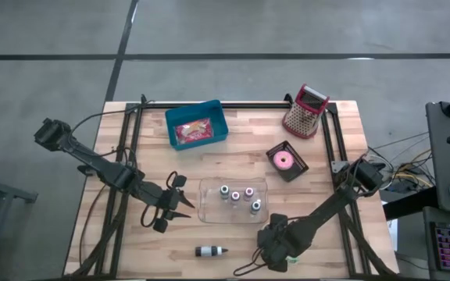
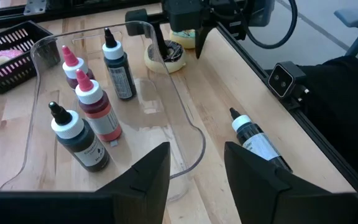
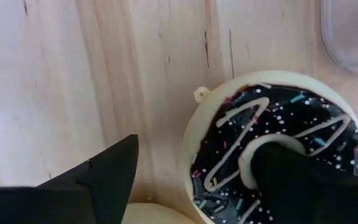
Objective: Pick & Place Food Item
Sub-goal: Put the black donut into the black bin
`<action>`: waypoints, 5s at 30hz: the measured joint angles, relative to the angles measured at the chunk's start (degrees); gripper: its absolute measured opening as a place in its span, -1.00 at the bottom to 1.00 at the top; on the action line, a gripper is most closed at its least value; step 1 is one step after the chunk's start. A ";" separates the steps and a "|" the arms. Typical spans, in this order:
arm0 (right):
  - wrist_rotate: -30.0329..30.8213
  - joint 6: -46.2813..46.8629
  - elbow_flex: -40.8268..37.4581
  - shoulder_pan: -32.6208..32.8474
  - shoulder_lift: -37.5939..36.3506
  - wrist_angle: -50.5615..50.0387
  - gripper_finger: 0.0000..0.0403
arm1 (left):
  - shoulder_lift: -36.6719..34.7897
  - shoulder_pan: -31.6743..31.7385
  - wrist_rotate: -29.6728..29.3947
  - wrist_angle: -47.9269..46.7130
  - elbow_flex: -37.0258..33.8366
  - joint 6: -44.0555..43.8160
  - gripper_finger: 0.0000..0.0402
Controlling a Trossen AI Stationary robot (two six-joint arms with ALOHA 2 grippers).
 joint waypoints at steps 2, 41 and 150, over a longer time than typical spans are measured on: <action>0.02 -0.02 0.03 0.00 0.14 -0.11 0.36 | 0.00 0.00 0.01 0.09 0.00 0.00 -0.22; -4.26 -7.16 0.06 0.17 -0.55 8.15 -0.94 | 0.00 0.00 -0.03 0.45 0.00 0.00 -0.22; 6.19 -57.31 -44.82 -19.91 -60.66 56.65 -0.94 | 0.00 0.02 -5.00 4.59 -1.13 2.62 -0.22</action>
